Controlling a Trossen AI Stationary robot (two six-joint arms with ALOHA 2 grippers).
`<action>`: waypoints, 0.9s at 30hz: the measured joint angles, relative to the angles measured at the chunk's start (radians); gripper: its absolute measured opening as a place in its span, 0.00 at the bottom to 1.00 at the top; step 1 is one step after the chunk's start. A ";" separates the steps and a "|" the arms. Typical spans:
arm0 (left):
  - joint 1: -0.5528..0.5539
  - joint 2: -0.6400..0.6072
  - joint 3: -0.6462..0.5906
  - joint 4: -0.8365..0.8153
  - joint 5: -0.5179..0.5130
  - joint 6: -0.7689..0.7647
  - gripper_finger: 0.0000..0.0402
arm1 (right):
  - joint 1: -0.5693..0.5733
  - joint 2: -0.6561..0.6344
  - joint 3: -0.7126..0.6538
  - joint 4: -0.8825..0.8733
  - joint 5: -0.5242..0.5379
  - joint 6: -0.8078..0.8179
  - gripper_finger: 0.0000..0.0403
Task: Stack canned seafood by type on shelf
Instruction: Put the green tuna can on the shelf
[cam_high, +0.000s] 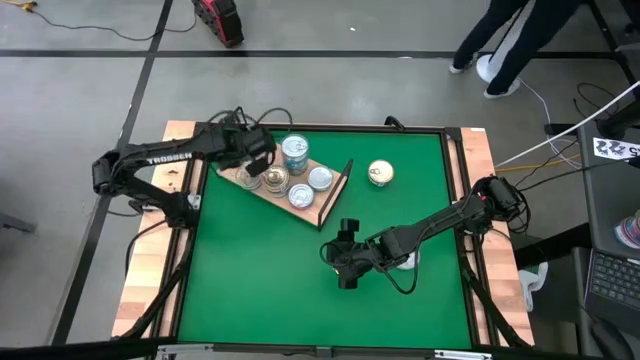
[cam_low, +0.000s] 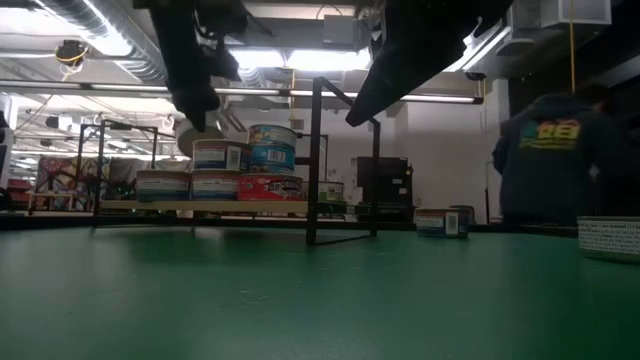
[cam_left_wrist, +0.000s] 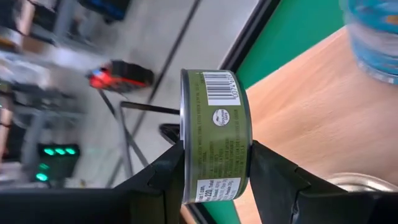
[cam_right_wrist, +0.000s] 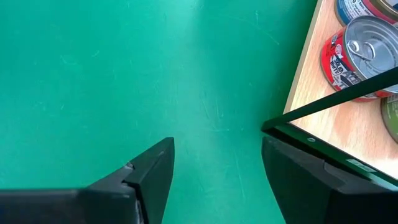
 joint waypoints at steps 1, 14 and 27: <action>0.022 0.001 -0.005 0.009 0.020 0.003 0.36 | 0.000 0.000 0.000 0.000 0.000 0.000 0.60; 0.130 0.128 -0.085 0.158 0.095 0.076 0.37 | 0.000 0.000 0.000 0.000 0.000 -0.001 0.60; 0.129 0.159 -0.084 0.190 0.098 0.069 0.38 | 0.000 0.000 0.000 -0.001 0.000 -0.023 0.60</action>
